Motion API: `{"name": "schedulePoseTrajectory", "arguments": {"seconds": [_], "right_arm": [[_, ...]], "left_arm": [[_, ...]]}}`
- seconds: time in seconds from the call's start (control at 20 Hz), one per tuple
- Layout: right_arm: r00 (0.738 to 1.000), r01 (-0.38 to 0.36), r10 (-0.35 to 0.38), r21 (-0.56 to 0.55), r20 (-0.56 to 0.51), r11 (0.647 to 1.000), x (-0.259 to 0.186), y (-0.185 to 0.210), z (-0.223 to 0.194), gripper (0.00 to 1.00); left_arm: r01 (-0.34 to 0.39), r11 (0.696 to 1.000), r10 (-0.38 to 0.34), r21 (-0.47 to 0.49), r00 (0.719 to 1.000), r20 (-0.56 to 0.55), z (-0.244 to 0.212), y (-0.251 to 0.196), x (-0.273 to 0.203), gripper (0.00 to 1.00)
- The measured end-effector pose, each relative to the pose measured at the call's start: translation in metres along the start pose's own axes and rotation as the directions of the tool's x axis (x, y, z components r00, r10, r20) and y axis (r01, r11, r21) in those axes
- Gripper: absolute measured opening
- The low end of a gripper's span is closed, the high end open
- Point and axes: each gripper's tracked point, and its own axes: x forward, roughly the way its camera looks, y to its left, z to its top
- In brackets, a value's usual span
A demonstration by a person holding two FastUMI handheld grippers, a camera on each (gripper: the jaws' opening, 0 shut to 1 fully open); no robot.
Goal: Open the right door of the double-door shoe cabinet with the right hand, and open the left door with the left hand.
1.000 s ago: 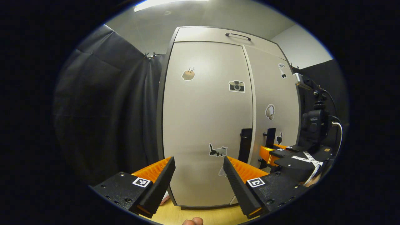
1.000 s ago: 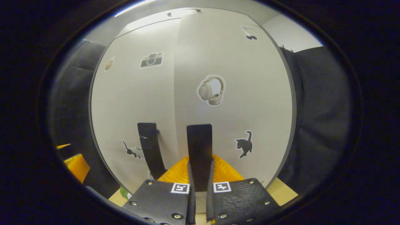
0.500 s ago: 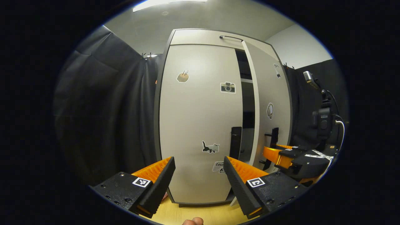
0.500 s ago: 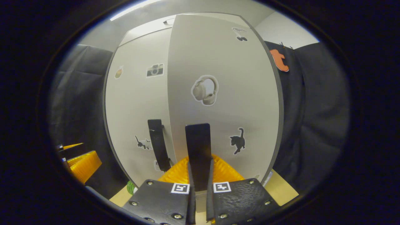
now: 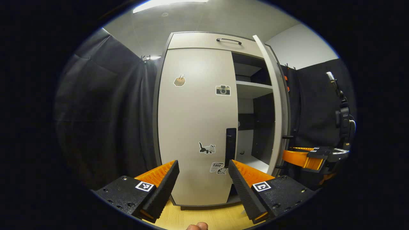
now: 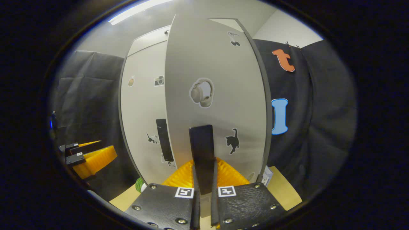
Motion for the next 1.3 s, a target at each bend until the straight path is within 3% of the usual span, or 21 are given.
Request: {"name": "schedulePoseTrajectory", "arguments": {"seconds": [0.15,0.45,0.55,0.6,0.7,0.85,1.0,1.3], "right_arm": [[1.000,0.021,-0.021,0.020,0.008,1.000,-0.020,-0.022,0.002,0.10],[0.985,0.158,-0.161,0.064,0.060,0.985,-0.057,-0.090,0.011,0.11],[0.961,0.263,-0.267,0.067,0.066,0.962,-0.080,-0.125,0.014,0.06],[0.967,0.240,-0.246,0.085,0.071,0.967,-0.087,-0.130,0.016,0.01],[0.985,0.133,-0.147,0.147,0.088,0.980,-0.075,-0.116,0.024,0.01],[0.982,0.160,-0.166,0.074,0.087,0.984,-0.072,-0.131,0.019,0.01],[0.984,0.149,-0.155,0.082,0.083,0.985,-0.072,-0.129,0.020,0.01],[0.975,0.195,-0.202,0.083,0.093,0.977,-0.087,-0.150,0.020,0.01]], "left_arm": [[0.006,1.000,-0.006,0.001,1.000,-0.003,-0.002,-0.003,0.000,0.96],[0.063,0.998,-0.063,-0.024,0.998,-0.010,-0.008,-0.033,0.009,0.96],[0.096,0.995,-0.096,-0.017,0.995,-0.017,-0.009,-0.049,0.012,0.96],[0.109,0.994,-0.109,-0.013,0.994,-0.018,-0.009,-0.055,0.013,0.96],[0.130,0.991,-0.130,-0.016,0.991,-0.020,-0.010,-0.064,0.013,0.96],[0.132,0.991,-0.133,-0.022,0.991,-0.031,-0.013,-0.069,0.010,0.95],[0.108,0.994,-0.108,-0.019,0.993,-0.036,-0.016,-0.063,0.012,0.95],[0.052,0.998,-0.053,-0.030,0.997,-0.049,-0.021,-0.042,0.020,0.96]]}}
